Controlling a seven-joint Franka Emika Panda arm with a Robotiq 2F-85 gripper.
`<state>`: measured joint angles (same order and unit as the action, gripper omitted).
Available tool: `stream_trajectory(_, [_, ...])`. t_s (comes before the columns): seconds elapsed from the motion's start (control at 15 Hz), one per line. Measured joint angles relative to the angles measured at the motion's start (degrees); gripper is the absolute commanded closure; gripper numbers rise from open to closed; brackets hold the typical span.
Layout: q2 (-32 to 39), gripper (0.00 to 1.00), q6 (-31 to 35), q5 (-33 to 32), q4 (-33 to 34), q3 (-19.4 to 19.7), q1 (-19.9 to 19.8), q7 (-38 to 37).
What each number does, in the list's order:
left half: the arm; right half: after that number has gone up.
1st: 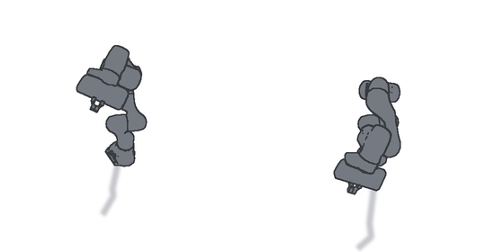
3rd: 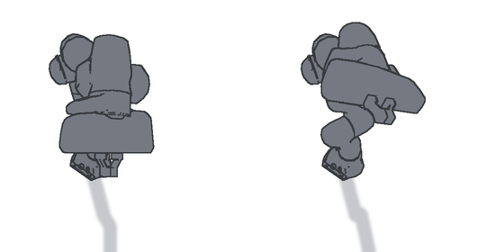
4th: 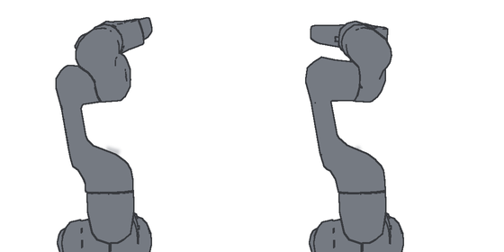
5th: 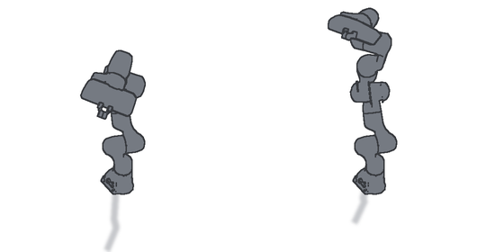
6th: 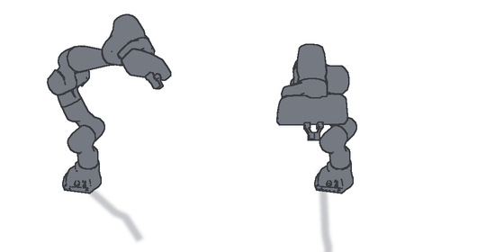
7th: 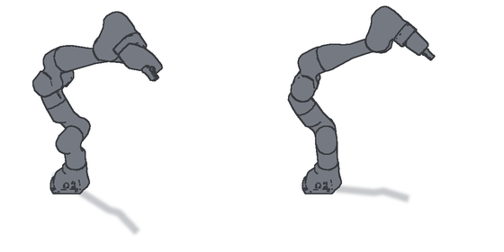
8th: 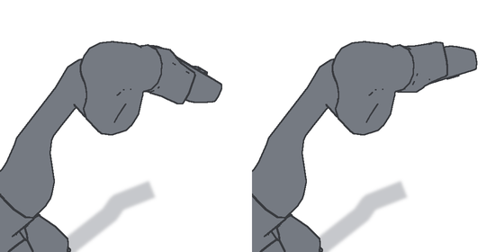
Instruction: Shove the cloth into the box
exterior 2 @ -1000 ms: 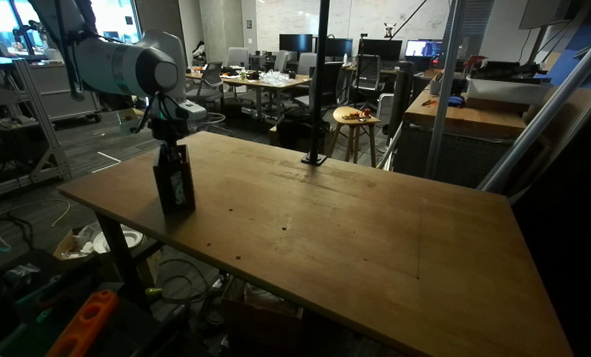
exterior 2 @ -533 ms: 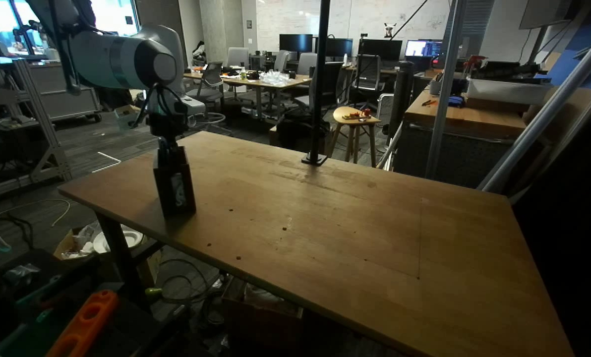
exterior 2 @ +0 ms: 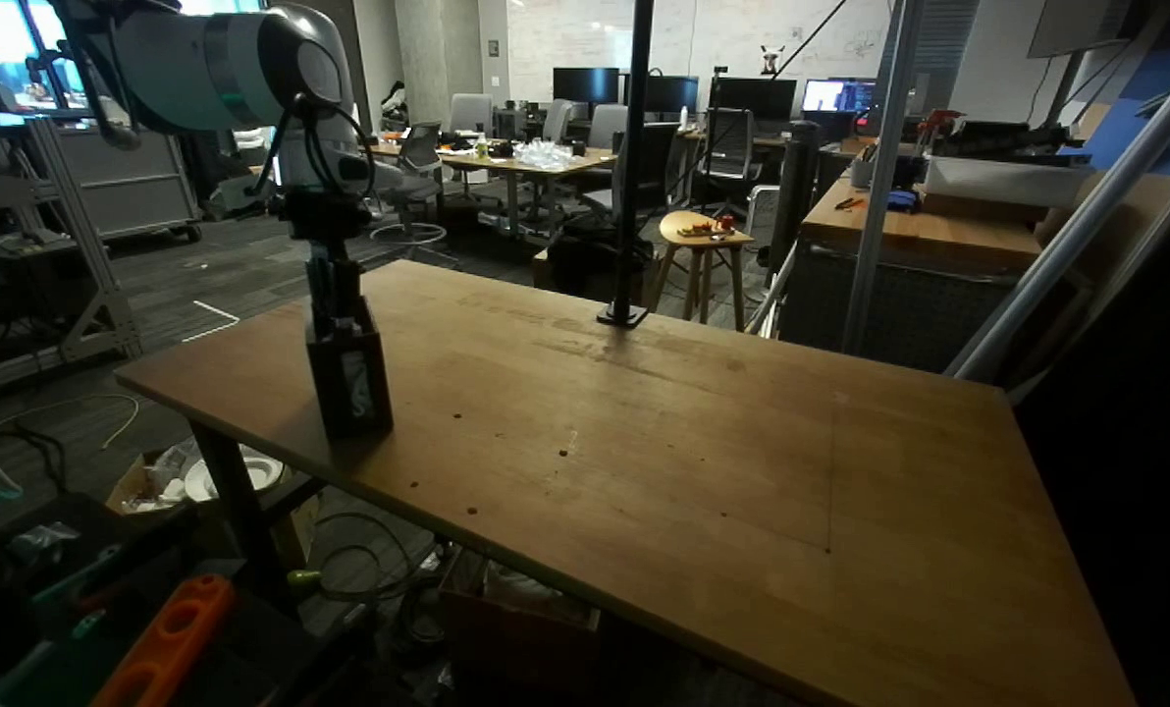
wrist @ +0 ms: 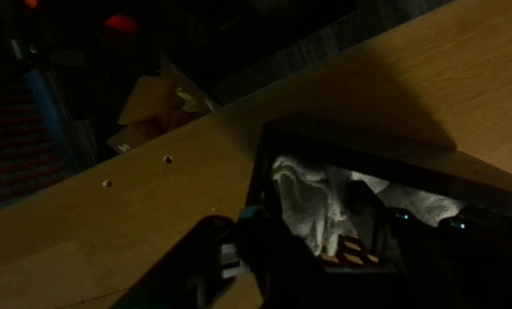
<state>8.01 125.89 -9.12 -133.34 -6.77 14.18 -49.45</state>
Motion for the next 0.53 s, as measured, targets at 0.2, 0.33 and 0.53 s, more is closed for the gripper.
stream_trajectory(0.2, [-1.6, 0.34, -3.18, -1.43, 0.11, -0.22, 0.0, 0.0])
stream_trajectory(0.33, [-2.36, 0.31, -4.7, -1.92, 0.17, -0.48, 0.0, 0.0])
stream_trajectory(0.53, [-3.16, 0.62, -6.37, -2.44, 0.31, -0.89, 0.0, 0.0])
